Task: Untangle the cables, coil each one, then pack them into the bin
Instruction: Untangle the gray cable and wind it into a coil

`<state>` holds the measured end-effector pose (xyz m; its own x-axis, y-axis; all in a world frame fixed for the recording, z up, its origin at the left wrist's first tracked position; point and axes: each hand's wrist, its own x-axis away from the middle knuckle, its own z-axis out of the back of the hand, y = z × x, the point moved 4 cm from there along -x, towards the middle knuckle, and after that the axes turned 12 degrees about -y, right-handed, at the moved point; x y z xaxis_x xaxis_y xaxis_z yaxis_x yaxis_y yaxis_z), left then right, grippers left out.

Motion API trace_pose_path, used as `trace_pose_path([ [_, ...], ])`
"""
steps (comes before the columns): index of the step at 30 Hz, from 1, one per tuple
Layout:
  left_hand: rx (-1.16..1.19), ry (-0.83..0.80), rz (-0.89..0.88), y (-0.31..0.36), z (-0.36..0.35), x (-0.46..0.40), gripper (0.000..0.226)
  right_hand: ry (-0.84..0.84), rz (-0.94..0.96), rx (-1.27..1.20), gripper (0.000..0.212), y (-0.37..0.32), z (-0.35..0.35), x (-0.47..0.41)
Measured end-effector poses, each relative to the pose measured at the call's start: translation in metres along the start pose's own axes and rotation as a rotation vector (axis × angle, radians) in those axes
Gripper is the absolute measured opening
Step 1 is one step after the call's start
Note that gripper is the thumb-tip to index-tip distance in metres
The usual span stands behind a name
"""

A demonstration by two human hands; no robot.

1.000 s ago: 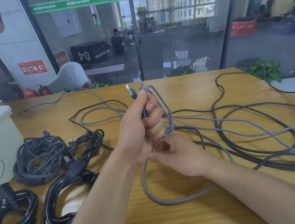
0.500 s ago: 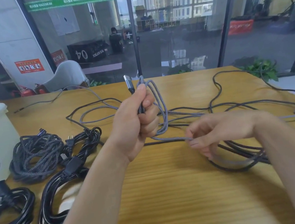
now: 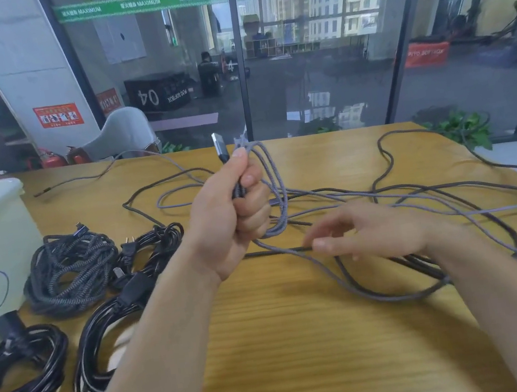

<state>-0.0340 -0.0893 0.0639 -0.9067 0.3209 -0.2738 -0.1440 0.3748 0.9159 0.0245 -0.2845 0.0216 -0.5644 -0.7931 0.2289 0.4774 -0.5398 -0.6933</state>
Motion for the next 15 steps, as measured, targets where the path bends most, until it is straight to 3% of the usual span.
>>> trace_pose_path([
  [3, -0.006, -0.020, 0.007, -0.001, 0.000, -0.001, 0.044, -0.133, 0.047, 0.069, 0.015, -0.005, -0.016, -0.009],
  [7, 0.003, -0.046, 0.037, -0.004, -0.002, -0.002, 0.045, -0.103, -0.017, -0.036, 0.031, 0.006, -0.003, -0.003],
  [9, -0.001, -0.068, 0.053, -0.007, -0.004, -0.003, 0.044, -0.172, -0.135, -0.109, 0.044, 0.018, -0.001, 0.003],
  [12, -0.008, -0.077, 0.039, -0.004, -0.003, -0.003, 0.044, -0.276, -0.284, -0.143, 0.044, 0.033, 0.006, 0.020],
  [15, 0.014, -0.065, 0.016, 0.000, 0.000, -0.001, 0.043, -0.228, -0.294, -0.199, 0.041, 0.035, 0.018, 0.031],
])
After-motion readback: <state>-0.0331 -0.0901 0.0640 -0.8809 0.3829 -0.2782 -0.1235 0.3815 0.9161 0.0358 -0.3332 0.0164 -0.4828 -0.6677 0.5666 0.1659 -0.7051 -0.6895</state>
